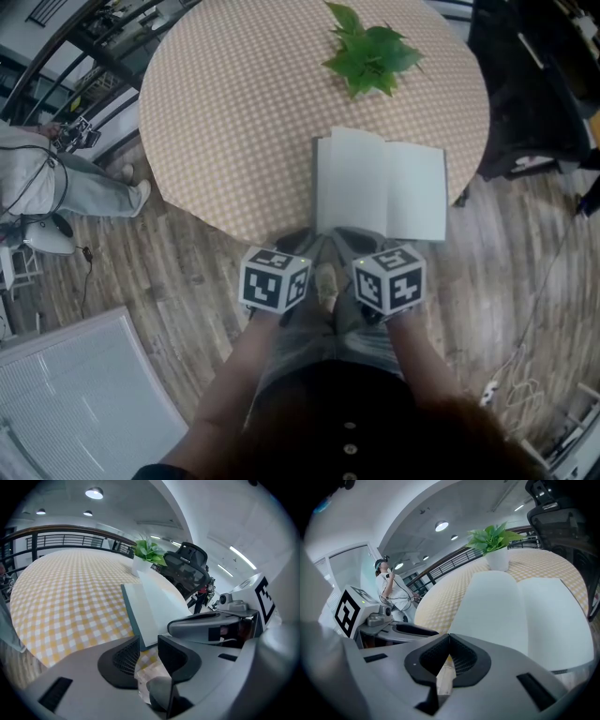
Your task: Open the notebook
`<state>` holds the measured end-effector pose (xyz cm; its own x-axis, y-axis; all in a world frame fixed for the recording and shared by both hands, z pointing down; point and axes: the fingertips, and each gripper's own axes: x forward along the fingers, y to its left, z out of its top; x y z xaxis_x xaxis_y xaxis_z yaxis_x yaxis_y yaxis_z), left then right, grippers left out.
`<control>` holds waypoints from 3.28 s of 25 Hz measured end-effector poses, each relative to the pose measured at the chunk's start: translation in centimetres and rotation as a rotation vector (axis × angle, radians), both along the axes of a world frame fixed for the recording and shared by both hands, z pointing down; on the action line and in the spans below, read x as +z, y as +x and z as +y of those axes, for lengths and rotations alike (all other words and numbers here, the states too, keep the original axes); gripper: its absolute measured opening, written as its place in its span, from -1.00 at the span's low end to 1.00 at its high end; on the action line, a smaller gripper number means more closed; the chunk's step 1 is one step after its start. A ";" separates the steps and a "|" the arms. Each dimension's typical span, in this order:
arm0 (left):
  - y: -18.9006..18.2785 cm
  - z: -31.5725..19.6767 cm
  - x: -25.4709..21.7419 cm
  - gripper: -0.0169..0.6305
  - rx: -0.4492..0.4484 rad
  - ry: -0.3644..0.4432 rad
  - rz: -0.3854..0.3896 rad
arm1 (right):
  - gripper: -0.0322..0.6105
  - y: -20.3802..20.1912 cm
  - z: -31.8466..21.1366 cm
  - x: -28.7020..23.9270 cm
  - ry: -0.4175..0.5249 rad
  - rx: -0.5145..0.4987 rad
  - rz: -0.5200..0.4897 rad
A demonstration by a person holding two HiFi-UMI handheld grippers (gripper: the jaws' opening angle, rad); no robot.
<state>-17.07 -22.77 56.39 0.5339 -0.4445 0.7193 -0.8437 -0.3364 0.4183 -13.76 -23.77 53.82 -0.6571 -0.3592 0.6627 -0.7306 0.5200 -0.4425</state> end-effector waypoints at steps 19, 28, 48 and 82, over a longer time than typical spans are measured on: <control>-1.1 -2.2 -7.0 -0.58 -0.095 0.197 0.053 | -0.87 1.3 -1.6 -6.4 0.152 0.026 -0.043; 1.8 -3.5 -14.2 -0.86 -0.033 0.363 0.151 | -0.87 3.0 -2.7 -13.2 0.332 0.119 -0.068; 5.0 -1.9 -18.1 -0.92 0.016 0.460 0.212 | -0.87 4.9 -1.3 -17.5 0.483 0.174 -0.098; 7.1 -2.2 -16.7 -0.92 0.079 0.472 0.138 | -0.87 6.5 -0.9 -16.3 0.466 0.180 -0.085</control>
